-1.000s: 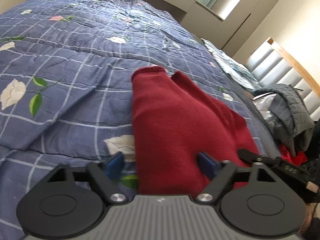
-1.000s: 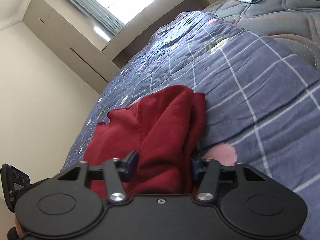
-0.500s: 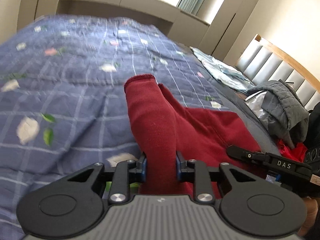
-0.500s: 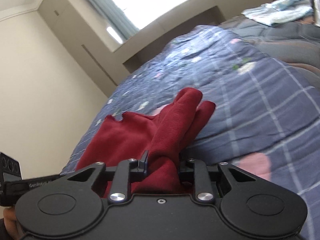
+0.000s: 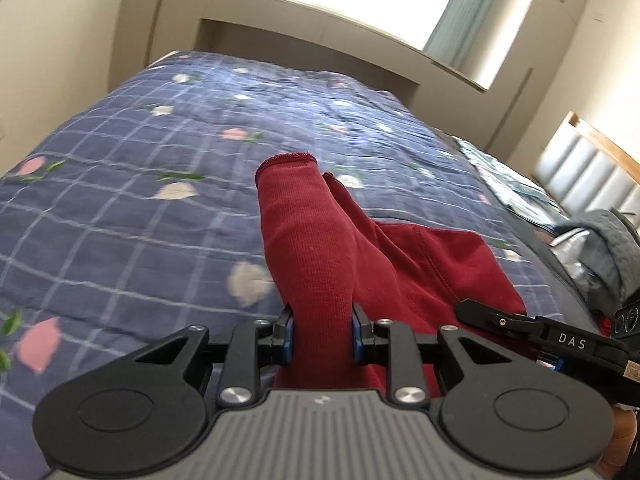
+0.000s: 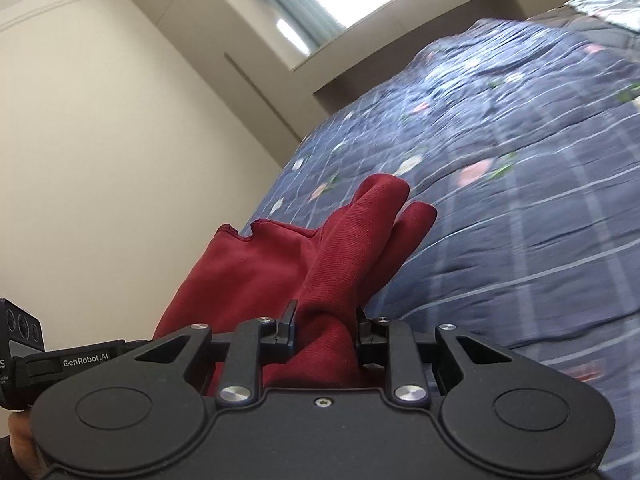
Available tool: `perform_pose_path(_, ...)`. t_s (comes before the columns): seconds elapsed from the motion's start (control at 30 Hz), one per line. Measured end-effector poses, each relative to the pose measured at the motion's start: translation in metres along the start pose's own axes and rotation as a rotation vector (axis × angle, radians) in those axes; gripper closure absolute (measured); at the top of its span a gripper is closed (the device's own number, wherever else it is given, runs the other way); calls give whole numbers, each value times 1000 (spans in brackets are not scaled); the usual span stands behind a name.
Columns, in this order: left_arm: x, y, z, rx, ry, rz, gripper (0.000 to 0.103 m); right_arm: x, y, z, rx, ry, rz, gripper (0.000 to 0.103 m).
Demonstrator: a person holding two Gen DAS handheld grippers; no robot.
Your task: Fold small clothes
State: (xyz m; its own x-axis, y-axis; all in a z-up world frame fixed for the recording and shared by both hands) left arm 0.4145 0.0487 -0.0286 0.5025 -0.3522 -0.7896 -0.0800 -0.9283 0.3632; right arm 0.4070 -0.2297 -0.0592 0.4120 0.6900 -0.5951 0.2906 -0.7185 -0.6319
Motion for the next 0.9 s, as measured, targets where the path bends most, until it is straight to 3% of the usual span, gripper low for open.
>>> perform_pose_path(0.2, 8, -39, 8, -59, -18, -3, 75, 31, -13, 11, -19, -40, 38, 77)
perform_pose_path(0.43, 24, -56, 20, -108, -29, 20, 72, 36, -8, 16, -31, -59, 84, 74)
perform_pose_path(0.57, 28, -62, 21, -146, -46, 15, 60, 36, -11, 18, -63, -57, 137, 62)
perform_pose_path(0.6, 28, -63, 22, -159, -51, 9, 58, 35, -12, 19, -78, -53, 158, 54)
perform_pose_path(0.7, 20, -66, 22, -186, -43, -3, 42, 24, -17, 22, -114, -24, 210, 32)
perform_pose_path(0.77, 8, -66, 23, -189, -16, -16, 27, 13, -22, 25, -129, -3, 230, 26)
perform_pose_path(0.9, -20, -59, 26, -171, 34, -47, 13, -17, -35, 31, -144, 56, 250, 11)
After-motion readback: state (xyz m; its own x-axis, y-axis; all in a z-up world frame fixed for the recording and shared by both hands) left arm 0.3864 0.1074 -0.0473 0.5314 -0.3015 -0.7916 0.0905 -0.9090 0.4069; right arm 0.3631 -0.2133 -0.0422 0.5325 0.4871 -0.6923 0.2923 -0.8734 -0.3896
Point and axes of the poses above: each gripper's, at about its wrist camera, not at the fingertips, and x roughly the way its jaws point, y to its right, z to its underside, the point moved 5 cm from there along x, roughly the way its jaws point, and after that the axes turned 15 degrees about -y, right-handed, at the moved point
